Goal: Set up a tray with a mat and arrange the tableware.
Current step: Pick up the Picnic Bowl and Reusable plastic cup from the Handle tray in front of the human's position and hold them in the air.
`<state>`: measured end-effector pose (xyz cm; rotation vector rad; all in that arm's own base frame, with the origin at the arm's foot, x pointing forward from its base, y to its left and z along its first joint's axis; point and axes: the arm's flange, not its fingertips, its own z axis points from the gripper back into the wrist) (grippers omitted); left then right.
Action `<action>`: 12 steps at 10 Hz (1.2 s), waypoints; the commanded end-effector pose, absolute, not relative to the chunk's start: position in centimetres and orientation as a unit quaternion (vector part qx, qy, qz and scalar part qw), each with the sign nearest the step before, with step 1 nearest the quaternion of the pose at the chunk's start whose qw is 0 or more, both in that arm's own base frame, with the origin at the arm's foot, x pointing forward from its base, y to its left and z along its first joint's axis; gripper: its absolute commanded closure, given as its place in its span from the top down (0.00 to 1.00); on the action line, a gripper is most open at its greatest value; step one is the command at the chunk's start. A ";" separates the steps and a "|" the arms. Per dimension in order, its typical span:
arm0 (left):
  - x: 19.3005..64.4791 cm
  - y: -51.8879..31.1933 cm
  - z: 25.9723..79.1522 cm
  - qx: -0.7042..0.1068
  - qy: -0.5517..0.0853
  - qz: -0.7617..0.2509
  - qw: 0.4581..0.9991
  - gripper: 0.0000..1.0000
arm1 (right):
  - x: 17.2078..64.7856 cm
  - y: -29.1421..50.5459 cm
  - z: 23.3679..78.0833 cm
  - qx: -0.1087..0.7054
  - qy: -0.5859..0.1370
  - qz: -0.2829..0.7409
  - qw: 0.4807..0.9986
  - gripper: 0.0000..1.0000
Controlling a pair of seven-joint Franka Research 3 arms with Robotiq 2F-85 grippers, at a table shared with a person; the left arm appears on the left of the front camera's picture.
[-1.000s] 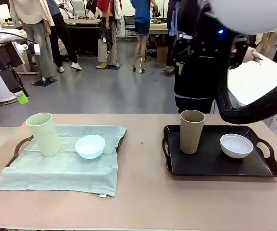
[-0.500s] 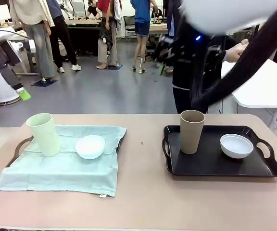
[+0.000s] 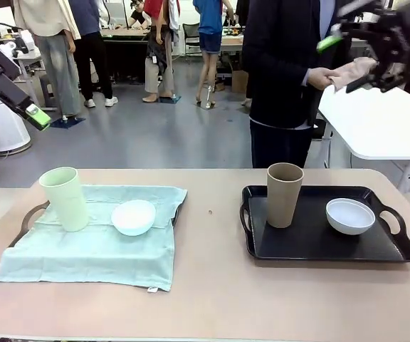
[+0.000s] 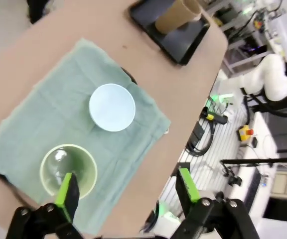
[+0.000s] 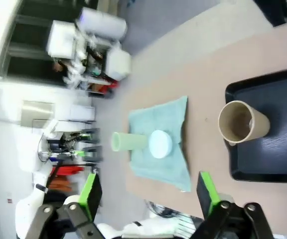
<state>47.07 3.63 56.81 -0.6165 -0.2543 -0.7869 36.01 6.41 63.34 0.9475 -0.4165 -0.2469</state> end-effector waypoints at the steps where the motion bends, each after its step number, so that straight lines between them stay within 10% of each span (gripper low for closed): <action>1: 47.5 3.1 56.4 -0.265 -0.103 -0.374 0.883 1.00 | 35.9 9.2 65.3 0.403 -0.214 -0.092 0.885 1.00; 6: 46.4 4.0 54.5 -0.483 -0.113 -0.163 0.853 1.00 | 35.2 -1.2 59.2 0.634 -0.008 0.074 0.770 1.00; 12: 41.6 8.2 52.9 -0.555 -0.099 -0.111 0.819 1.00 | 28.7 -9.8 55.0 0.718 -0.064 0.060 0.691 1.00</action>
